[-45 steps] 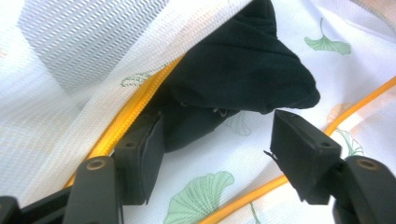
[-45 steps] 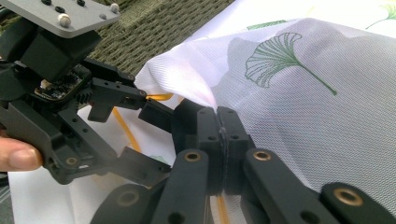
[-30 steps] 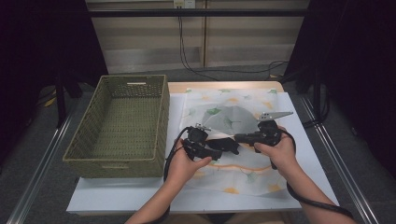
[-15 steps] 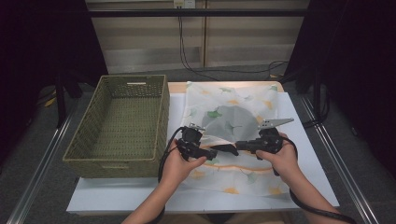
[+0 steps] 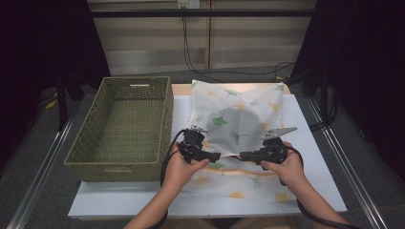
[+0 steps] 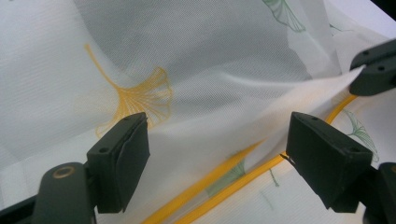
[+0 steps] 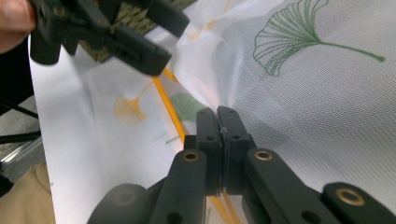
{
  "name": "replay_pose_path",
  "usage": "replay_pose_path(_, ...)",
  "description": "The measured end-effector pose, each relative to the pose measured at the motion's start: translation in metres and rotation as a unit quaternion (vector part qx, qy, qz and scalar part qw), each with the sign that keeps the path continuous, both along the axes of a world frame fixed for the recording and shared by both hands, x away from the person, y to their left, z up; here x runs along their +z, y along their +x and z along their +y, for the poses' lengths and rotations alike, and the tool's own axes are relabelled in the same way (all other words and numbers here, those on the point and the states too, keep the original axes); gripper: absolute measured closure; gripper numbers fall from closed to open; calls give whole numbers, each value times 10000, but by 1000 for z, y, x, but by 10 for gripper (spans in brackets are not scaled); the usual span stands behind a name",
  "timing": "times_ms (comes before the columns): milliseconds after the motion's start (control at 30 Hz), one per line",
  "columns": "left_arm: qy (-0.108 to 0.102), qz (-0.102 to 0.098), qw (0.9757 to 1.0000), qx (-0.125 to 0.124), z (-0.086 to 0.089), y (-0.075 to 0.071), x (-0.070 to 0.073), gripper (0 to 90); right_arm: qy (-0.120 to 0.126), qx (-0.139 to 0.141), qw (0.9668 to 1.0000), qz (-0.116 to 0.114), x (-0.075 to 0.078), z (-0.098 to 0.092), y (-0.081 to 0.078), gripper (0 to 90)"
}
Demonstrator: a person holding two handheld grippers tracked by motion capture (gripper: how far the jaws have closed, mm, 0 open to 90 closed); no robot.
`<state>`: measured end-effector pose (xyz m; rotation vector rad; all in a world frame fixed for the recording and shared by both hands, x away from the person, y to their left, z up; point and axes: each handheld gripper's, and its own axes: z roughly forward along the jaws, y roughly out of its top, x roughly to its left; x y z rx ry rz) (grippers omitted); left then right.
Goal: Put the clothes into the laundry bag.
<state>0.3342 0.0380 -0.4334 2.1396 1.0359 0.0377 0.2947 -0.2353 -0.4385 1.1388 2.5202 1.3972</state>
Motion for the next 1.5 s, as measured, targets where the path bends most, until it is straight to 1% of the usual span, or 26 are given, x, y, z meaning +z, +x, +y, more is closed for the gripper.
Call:
replay_pose_path(167,14,-1,10000,47,2,1,0,204,-102,55,9999,40,-7,0,-6,879)
replay_pose_path(300,-2,-17,10000,69,2,2,0,199,-178,97,9998,73,-11,-1,-9,892)
replay_pose_path(433,15,-7,10000,59,3,2,0,198,-160,142,9997,91,-14,-1,-11,896)
replay_pose_path(500,-21,18,9999,129,3,2,-1,195,-167,158,9997,114,-16,-1,-13,897)
replay_pose_path(533,34,-2,10000,90,5,2,-1,195,-182,171,9996,92,-16,-1,-13,896)
replay_pose_path(567,24,5,9999,99,5,2,-1,195,-182,171,9996,132,-17,-1,-15,891)
replay_pose_path(600,20,16,9999,103,6,2,0,191,-162,167,9997,125,-17,-2,-15,886)
replay_pose_path(633,-12,-24,9999,113,6,2,0,187,-166,147,9997,125,-17,-3,-16,876)
replay_pose_path(667,17,-45,10000,83,6,2,0,184,-156,100,9998,116,-17,-5,-17,861)
replay_pose_path(767,-21,-40,9999,147,6,1,0,177,-181,-124,9997,137,-14,-12,-18,772)
replay_pose_path(800,46,-58,9999,109,7,2,0,175,-163,-219,9995,146,-13,-15,-18,732)
replay_pose_path(900,16,-33,10000,70,8,2,1,170,-164,-461,9987,102,-9,-27,-19,659)
replay_pose_path(967,28,-62,9999,91,8,2,1,166,-189,-644,9977,83,-7,-34,-20,576)
replay_pose_path(1000,15,-59,9999,85,7,2,2,163,-240,-713,9971,104,-7,-38,-20,558)
replay_pose_path(1033,39,-54,9999,81,7,2,2,161,-289,-782,9965,95,-7,-41,-21,543)
replay_pose_path(1067,17,-61,10000,77,7,1,2,155,-323,-873,9956,68,-8,-45,-22,514)
replay_pose_path(1133,28,-37,10000,32,8,1,3,150,-344,-997,9944,106,-8,-49,-24,484)
replay_pose_path(1233,-32,-51,10000,8,9,1,4,137,-488,-1121,9925,47,-8,-58,-27,468)
replay_pose_path(1267,-37,-64,9999,69,8,1,4,135,-546,-1146,9919,30,-8,-62,-28,457)
replay_pose_path(1300,-40,-62,10000,67,9,1,4,129,-578,-1204,9910,68,-9,-65,-30,442)
replay_pose_path(1333,-10,-94,9999,81,9,1,3,123,-595,-1261,9902,88,-10,-68,-31,436)
replay_pose_path(1433,21,-88,10000,42,10,2,2,108,-573,-1419,9881,140,-12,-76,-36,431)
replay_pose_path(1500,44,-74,10000,40,10,1,1,106,-665,-1466,9869,85,-12,-81,-38,428)
